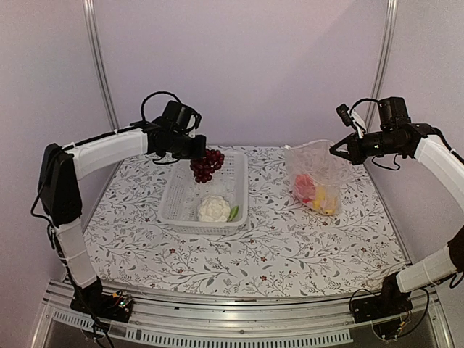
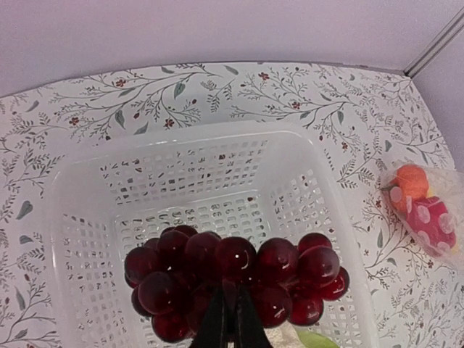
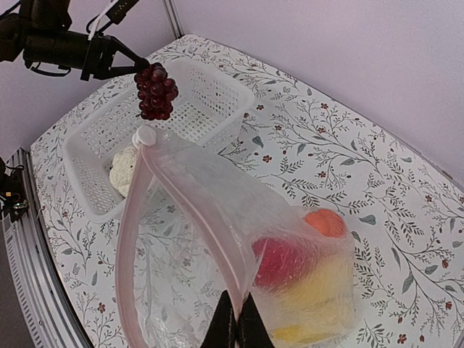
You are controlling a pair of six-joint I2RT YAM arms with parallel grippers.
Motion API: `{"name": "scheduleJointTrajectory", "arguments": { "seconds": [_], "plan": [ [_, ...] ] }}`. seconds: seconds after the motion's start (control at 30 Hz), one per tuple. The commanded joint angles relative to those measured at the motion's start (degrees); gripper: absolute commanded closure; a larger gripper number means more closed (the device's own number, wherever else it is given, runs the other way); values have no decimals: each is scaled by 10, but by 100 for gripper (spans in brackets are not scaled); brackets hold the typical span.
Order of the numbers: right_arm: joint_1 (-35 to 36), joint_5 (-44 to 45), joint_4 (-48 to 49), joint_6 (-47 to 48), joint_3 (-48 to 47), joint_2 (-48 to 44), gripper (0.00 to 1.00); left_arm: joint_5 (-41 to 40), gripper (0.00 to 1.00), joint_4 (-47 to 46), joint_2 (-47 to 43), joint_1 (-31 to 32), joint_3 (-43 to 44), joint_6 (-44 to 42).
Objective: Place the food in the zip-top bag and seal the zipper
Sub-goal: Pick up the fake fruit from the bin, then place the fake fruit in the zipper food storage bag.
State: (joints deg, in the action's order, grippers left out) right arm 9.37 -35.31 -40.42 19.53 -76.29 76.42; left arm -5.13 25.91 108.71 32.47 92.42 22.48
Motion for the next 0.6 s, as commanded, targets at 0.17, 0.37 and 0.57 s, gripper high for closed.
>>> {"name": "scheduleJointTrajectory", "arguments": {
  "seconds": [0.17,0.37,0.57],
  "plan": [
    [2,2,-10,4,-24,4,100,47,100,-47,-92,33,10,-21],
    [6,1,-18,6,-36,14,100,70,100,-64,-127,66,20,-37],
    [23,11,-40,16,-68,34,100,83,100,-82,-152,102,35,-49]
  ]
}}
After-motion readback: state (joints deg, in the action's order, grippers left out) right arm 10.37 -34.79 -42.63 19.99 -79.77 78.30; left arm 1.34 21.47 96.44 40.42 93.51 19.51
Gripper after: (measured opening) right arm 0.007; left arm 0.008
